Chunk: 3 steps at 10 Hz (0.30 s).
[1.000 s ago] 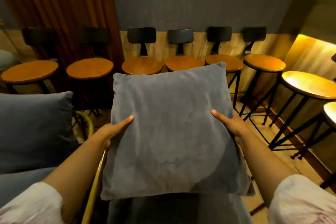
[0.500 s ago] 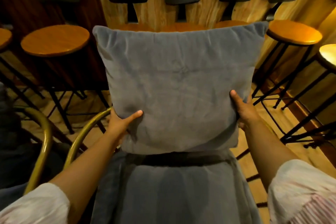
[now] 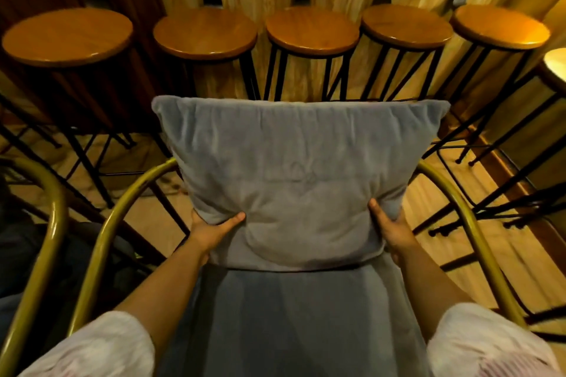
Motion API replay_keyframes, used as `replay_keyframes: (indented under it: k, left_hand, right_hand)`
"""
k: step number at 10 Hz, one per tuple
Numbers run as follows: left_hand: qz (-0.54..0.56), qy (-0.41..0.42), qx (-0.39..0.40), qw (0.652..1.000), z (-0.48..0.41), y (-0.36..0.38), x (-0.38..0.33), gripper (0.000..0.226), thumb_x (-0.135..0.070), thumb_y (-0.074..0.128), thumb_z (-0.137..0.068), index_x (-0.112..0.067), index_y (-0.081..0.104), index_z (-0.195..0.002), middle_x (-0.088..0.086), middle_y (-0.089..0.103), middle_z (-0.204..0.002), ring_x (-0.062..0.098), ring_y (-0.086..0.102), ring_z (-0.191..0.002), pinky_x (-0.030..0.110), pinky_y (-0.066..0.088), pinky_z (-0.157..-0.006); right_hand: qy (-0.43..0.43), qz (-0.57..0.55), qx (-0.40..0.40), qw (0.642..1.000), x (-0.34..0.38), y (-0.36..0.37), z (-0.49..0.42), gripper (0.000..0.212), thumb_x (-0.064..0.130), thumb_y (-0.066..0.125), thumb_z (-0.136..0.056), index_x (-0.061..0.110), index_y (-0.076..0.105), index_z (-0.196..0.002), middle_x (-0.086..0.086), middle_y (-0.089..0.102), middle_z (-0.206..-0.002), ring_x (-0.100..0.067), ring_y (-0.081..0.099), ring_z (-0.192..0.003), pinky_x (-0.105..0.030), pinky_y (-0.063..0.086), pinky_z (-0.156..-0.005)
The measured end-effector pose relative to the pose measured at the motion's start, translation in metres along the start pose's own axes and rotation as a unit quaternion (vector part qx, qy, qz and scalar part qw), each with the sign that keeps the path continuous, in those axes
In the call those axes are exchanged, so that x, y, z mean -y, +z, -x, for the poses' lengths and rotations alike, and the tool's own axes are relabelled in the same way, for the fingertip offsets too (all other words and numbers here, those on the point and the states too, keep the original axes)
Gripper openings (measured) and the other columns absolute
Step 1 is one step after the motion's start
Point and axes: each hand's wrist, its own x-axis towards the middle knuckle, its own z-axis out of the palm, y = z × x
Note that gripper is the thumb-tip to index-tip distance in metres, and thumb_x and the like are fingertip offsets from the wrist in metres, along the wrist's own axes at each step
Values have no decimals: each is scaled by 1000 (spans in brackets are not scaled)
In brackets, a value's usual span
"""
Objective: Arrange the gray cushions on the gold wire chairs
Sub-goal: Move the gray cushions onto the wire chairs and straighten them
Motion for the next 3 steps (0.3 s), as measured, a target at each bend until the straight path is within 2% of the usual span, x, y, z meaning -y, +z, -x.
replay_keyframes:
  k: [1, 2, 3]
  left_hand:
    - [23, 5, -16, 1000, 11, 2, -8, 119, -41, 88, -55, -18, 21, -150, 5, 33, -155, 33, 38, -138, 51, 38, -110]
    - [64, 22, -18, 998, 37, -1, -11, 103, -31, 82, -70, -16, 20, -151, 10, 37, -153, 35, 42, -135, 50, 40, -108]
    - [62, 67, 33, 995, 80, -7, -31, 82, -22, 65, -88, -24, 15, -153, 10, 38, -153, 36, 44, -135, 49, 39, -108]
  right_hand:
    - [19, 25, -1, 1000, 3, -1, 12, 92, 62, 69, -68, 16, 39, -142, -9, 49, -144, -32, 48, -130, -50, 41, -107]
    - [6, 43, 6, 999, 8, -3, 36, 74, 44, 64, -83, 15, 36, -145, -11, 45, -147, -33, 43, -134, -48, 38, -109]
    - [-10, 60, 38, 997, 35, -3, 82, 71, 39, 57, -90, 14, 28, -149, -9, 35, -153, -29, 35, -140, -39, 32, -112]
